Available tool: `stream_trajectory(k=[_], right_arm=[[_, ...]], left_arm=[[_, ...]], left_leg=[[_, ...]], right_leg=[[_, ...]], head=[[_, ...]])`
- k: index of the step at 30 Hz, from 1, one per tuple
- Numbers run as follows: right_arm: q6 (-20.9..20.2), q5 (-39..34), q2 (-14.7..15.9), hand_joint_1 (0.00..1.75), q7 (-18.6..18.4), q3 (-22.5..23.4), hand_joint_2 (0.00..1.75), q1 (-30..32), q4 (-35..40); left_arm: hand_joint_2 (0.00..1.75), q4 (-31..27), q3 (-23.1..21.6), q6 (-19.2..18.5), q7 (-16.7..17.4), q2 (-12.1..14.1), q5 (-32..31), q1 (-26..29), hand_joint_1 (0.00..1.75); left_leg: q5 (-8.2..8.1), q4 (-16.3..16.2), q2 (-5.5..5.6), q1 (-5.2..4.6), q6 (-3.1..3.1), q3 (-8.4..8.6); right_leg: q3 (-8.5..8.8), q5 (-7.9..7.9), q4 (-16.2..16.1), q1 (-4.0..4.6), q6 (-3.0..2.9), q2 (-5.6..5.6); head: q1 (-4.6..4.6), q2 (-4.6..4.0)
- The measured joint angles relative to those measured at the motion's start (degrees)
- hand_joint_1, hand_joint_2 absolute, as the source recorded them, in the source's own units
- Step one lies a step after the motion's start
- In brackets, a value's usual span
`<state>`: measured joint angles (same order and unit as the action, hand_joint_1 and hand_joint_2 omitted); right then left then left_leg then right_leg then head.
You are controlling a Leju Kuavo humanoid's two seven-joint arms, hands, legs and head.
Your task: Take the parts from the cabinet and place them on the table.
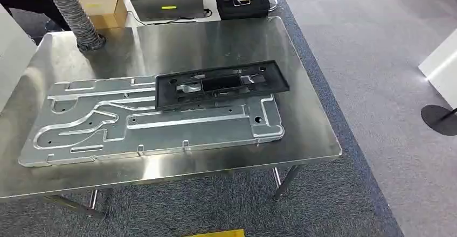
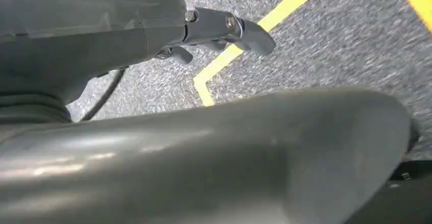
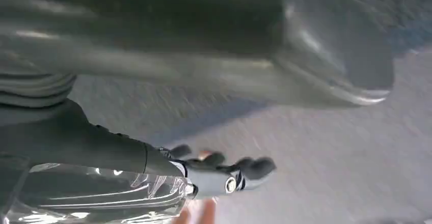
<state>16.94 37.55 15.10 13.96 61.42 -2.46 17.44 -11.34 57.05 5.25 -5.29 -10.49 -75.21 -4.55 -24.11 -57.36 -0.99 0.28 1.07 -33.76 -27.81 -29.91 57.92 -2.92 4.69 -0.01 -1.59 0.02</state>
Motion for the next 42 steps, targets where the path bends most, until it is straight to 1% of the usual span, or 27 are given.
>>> stream_trajectory(k=[1,4,5,7,9,10,11,13,14,16,17,20,21,23,25,26,27,29,30,31,32,35,36,37,38,40,42], right_arm=[[0.02,0.00,-0.59,0.00,-0.04,0.24,0.00,-0.31,-0.30],[-0.50,0.09,-3.23,0.00,-1.29,1.03,0.00,-0.59,-1.75],[-0.98,0.09,-3.83,0.00,-1.79,1.31,0.00,-0.56,-2.00],[-1.46,0.39,-5.08,0.00,-2.77,1.46,0.00,-1.03,-2.51],[-1.94,0.74,-6.27,0.00,-3.19,1.46,0.00,-1.01,-2.99],[-1.97,0.77,-6.64,0.00,-3.23,1.46,0.00,-1.05,-3.17],[-1.97,0.83,-7.01,0.00,-3.23,1.46,0.00,-1.06,-3.32],[-1.97,0.83,-7.43,0.00,-3.28,1.46,0.00,-1.08,-3.54],[-1.97,0.83,-7.62,0.00,-3.28,1.48,0.00,-1.10,-3.67],[-2.36,1.11,-8.35,0.00,-3.51,1.49,0.00,-1.33,-3.85],[-2.86,1.50,-8.39,0.00,-3.78,1.46,0.00,-1.31,-3.89],[-3.56,2.32,-8.98,0.00,-4.30,1.46,0.00,-1.41,-4.22],[-3.87,2.56,-9.31,0.00,-4.52,1.46,0.00,-1.39,-4.37],[-4.13,2.73,-9.57,0.00,-4.87,1.46,0.00,-1.42,-4.54],[-4.28,2.73,-9.99,0.00,-5.16,1.46,0.00,-1.52,-4.65],[-4.37,2.78,-10.29,0.00,-5.22,1.46,0.00,-1.51,-4.72],[-4.41,2.75,-10.51,0.00,-5.27,1.46,0.00,-1.49,-4.78],[-4.65,2.76,-10.84,0.00,-5.40,1.46,0.00,-1.63,-4.92],[-4.91,2.78,-10.99,0.00,-5.40,1.46,0.00,-1.75,-4.96],[-5.16,2.80,-11.36,0.00,-5.46,1.44,0.00,-2.02,-5.03],[-5.18,2.86,-11.36,0.00,-5.53,1.44,0.00,-2.14,-5.03],[-5.44,2.99,-12.06,0.00,-6.18,1.44,0.00,-1.94,-5.29],[-5.46,2.99,-12.26,0.00,-6.18,1.44,0.00,-2.00,-5.35],[-5.49,3.04,-12.37,0.00,-6.21,1.42,0.00,-2.09,-5.37],[-5.53,3.04,-12.45,0.00,-6.34,1.42,0.00,-2.15,-5.40],[-5.57,3.04,-12.76,0.00,-6.42,1.42,0.00,-2.13,-5.46],[-5.66,3.06,-13.07,0.00,-6.40,1.42,0.00,-2.11,-5.48]], left_arm=[[0.00,-0.02,-0.02,0.02,0.00,0.04,-0.13,-0.07,0.00],[0.00,-0.04,-0.04,0.00,-0.07,0.13,-0.33,-0.12,0.00],[0.00,-0.02,-0.04,0.00,-0.09,0.15,-0.37,0.11,0.00],[0.00,-0.02,-0.02,-0.19,-0.07,0.33,-0.46,0.19,0.00],[0.00,-0.02,-0.02,-0.33,0.00,0.39,-0.46,0.13,0.00],[0.00,-0.02,-0.02,-0.33,0.00,0.44,-0.46,0.10,0.00],[0.00,-0.02,-0.02,-0.35,0.00,0.44,-0.46,0.12,0.00],[0.00,-0.02,-0.02,-0.33,0.02,0.50,-0.46,0.14,0.00],[0.00,-0.02,-0.04,-0.33,0.02,0.55,-0.46,0.06,0.00],[0.00,-0.07,-0.04,-0.33,0.09,0.96,-0.42,-0.35,0.00],[0.00,-0.07,-0.04,-0.35,0.13,0.96,-0.33,-0.49,0.00],[0.00,-0.02,-0.02,-0.39,0.28,0.92,-0.28,-0.28,0.00],[0.00,0.00,-0.02,-0.44,0.33,0.92,-0.28,-0.42,0.00],[0.00,0.00,-0.02,-0.42,0.33,0.92,-0.33,-0.38,0.00],[0.00,0.00,-0.04,-0.61,0.33,0.90,-0.52,-0.32,0.00],[0.00,0.00,-0.11,-0.70,0.33,0.90,-0.63,-0.30,0.00],[0.00,0.00,-0.18,-0.85,0.33,0.87,-0.79,-0.26,0.00],[0.00,0.00,-0.37,-0.92,0.33,0.85,-0.96,-0.25,0.00],[0.00,0.00,-0.39,-0.92,0.33,0.87,-0.98,-0.30,0.00],[0.00,-0.02,-0.42,-0.92,0.35,0.92,-1.01,-0.38,0.00],[0.00,-0.02,-0.44,-0.92,0.35,0.92,-1.11,-0.41,0.00],[0.00,-0.02,-0.46,-1.07,0.52,0.90,-1.44,-0.30,0.00],[0.00,-0.02,-0.46,-1.09,0.52,0.90,-1.49,-0.15,0.00],[0.00,-0.02,-0.48,-1.11,0.65,0.90,-1.53,-0.14,0.00],[0.00,-0.02,-0.50,-1.27,0.70,0.90,-1.57,-0.10,0.00],[0.00,-0.02,-0.57,-1.29,0.74,0.90,-1.64,-0.15,0.00],[0.00,-0.02,-0.74,-1.44,1.05,0.90,-1.66,-0.11,0.00]], left_leg=[[0.23,-0.31,-0.02,0.13,-0.46,-0.39],[1.58,0.03,0.05,0.26,-1.96,-0.46],[1.63,-0.22,0.15,0.50,-2.35,-0.76],[-4.56,-4.40,0.37,0.58,-2.45,-2.37],[-11.38,-13.50,0.41,0.52,-2.56,-4.55],[-12.40,-16.94,0.45,0.41,-2.51,-4.91],[-11.53,-18.09,0.48,0.33,-2.31,-4.29],[-7.21,-14.02,0.48,0.00,-1.51,0.06],[-5.60,-9.27,0.50,-0.34,-0.82,3.72],[-7.83,2.22,0.53,-1.20,0.83,11.56],[-8.16,3.22,0.41,-1.05,0.57,11.56],[-6.27,3.69,0.35,-1.22,1.69,10.66],[-5.27,3.94,0.01,-0.95,2.05,9.82],[-3.75,3.92,0.04,-0.94,2.39,7.99],[-2.42,3.65,-0.09,-0.94,2.24,6.13],[-1.81,3.32,-0.20,-0.89,2.10,5.07],[-1.25,2.80,-0.28,-0.80,1.89,3.76],[-0.55,1.44,-0.28,-0.50,1.29,1.54],[-0.27,0.59,-0.29,-0.41,0.95,0.57],[-0.16,-0.29,-0.24,-0.65,0.65,-0.34],[0.16,-0.65,-0.37,-0.66,0.18,-0.65],[1.66,-0.44,-0.41,-0.40,-1.11,-1.08],[0.54,-1.12,-0.13,-0.01,-1.40,-1.47],[-2.87,-3.23,0.11,-0.01,-1.57,-2.42],[-6.88,-7.33,0.33,0.06,-1.73,-3.56],[-11.96,-15.77,0.44,0.08,-2.02,-5.46],[-10.57,-18.05,0.45,0.09,-2.01,-4.19]], right_leg=[[1.04,-0.17,-1.38,0.98,-1.19,0.57],[-0.11,0.48,-0.95,1.46,-3.24,0.61],[-0.68,1.27,-1.43,1.00,-4.23,0.41],[-2.14,2.43,-1.34,1.37,-5.34,0.13],[-4.05,3.88,-1.28,1.91,-5.68,0.14],[-5.04,4.63,-1.16,2.15,-5.81,0.12],[-5.96,5.24,-1.08,2.43,-5.84,0.12],[-7.55,6.34,-0.82,2.86,-5.89,0.11],[-8.19,6.91,-0.76,3.13,-5.87,0.16],[-8.82,8.11,-0.59,3.51,-5.52,0.24],[-8.90,8.73,-0.65,3.41,-5.26,0.05],[-9.14,10.46,-1.47,3.21,-4.14,0.05],[-9.80,8.28,-0.40,2.81,-4.02,0.12],[-11.58,0.17,6.25,2.50,-3.44,0.08],[-12.99,-4.04,14.61,2.16,-2.72,0.07],[-12.88,-3.44,17.11,1.89,-2.44,0.06],[-11.53,-1.26,16.89,1.56,-2.17,0.05],[-5.74,2.35,10.21,1.04,-1.73,0.00],[-1.75,2.04,4.92,0.80,-1.56,-0.06],[1.41,-0.49,-0.34,1.00,-1.41,-0.04],[1.63,-1.25,-1.26,1.40,-2.35,0.37],[0.39,-0.09,-1.40,1.60,-3.84,0.19],[-0.06,0.63,-1.56,1.49,-4.47,-0.25],[-0.90,1.30,-1.56,1.55,-5.10,-0.21],[-1.78,1.99,-1.56,1.64,-5.33,-0.19],[-3.62,3.30,-1.46,1.87,-5.38,-0.24],[-5.43,4.64,-1.29,1.99,-5.24,-0.21]], head=[[-0.13,0.00],[-0.18,-0.02],[-0.13,-0.02],[-0.24,-0.02],[-0.33,0.00],[-0.31,-0.02],[-0.31,-0.02],[-0.31,-0.02],[-0.31,-0.02],[-0.31,-0.02],[-0.31,0.00],[-0.31,-0.02],[-0.31,0.00],[-0.31,-0.02],[-0.31,-0.02],[-0.31,-0.02],[-0.31,-0.02],[-0.31,-0.02],[-0.31,-0.02],[-0.31,-0.02],[-0.33,0.00],[-0.31,-0.02],[-0.31,-0.02],[-0.31,-0.02],[-0.31,-0.02],[-0.31,-0.02],[-0.31,-0.02]])
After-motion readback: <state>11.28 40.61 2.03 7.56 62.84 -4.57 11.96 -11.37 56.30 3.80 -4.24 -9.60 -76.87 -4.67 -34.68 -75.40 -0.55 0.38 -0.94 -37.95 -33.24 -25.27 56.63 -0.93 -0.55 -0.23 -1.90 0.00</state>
